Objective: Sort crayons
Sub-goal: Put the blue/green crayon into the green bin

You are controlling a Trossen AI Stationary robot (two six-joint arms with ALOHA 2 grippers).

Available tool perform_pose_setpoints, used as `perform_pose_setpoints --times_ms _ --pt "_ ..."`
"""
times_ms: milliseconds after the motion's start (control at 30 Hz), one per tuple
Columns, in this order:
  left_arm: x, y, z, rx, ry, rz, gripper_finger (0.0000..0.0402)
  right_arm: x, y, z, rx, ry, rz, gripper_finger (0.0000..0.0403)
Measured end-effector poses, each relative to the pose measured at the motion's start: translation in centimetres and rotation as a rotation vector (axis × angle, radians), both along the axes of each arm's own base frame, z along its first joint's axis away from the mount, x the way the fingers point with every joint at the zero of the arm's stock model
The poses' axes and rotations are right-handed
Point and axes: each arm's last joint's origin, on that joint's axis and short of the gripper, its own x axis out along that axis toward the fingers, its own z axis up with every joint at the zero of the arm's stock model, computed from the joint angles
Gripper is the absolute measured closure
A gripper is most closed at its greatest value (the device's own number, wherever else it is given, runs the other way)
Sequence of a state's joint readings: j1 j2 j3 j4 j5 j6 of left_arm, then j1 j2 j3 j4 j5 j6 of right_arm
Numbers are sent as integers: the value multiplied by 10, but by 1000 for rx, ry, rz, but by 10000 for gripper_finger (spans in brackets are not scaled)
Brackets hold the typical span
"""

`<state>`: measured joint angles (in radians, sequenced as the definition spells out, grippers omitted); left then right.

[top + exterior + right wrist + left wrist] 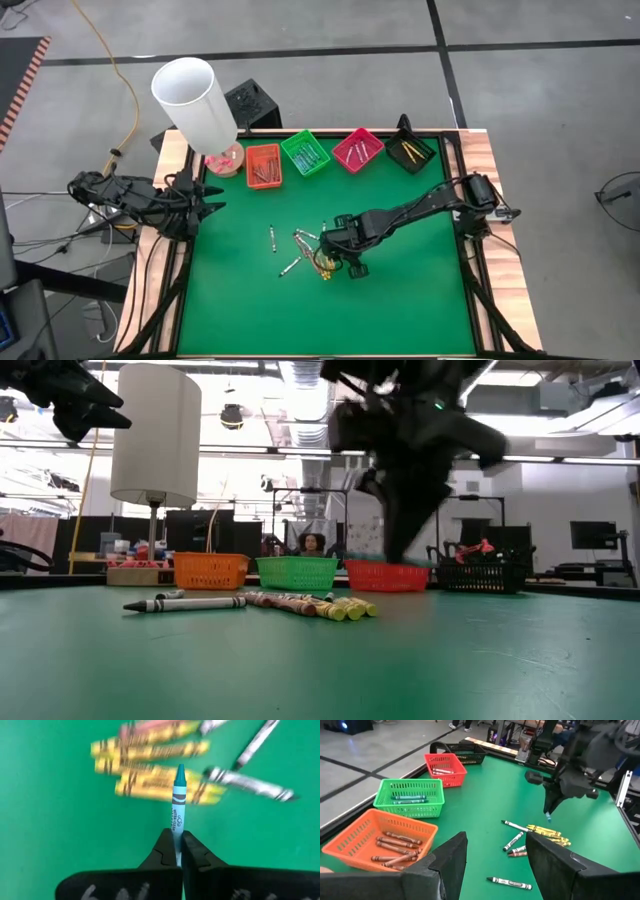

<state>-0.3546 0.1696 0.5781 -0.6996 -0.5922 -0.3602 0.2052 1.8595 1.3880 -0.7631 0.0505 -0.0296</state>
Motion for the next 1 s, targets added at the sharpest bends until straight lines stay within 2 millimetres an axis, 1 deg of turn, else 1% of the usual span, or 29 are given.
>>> perform_pose_setpoints --times_ms 133,267,367,600,800,867,1000 --pt "0 0 0 20 4 0 210 11 -12 17 -10 -72 -84 400" --pt "0 0 0 28 4 9 210 25 -33 31 -26 -190 -187 400" --pt "0 0 0 30 5 9 210 34 -51 39 -58 -285 -280 400" --pt "0 0 0 30 4 10 210 49 -103 54 -95 -513 -522 400" --pt "0 0 0 30 4 10 210 59 -143 60 -113 -696 -659 400" --pt "0 0 0 30 4 10 210 60 -156 61 -118 -734 -709 400" --pt "0 1 0 29 3 10 210 62 -182 56 -104 -785 -803 400"
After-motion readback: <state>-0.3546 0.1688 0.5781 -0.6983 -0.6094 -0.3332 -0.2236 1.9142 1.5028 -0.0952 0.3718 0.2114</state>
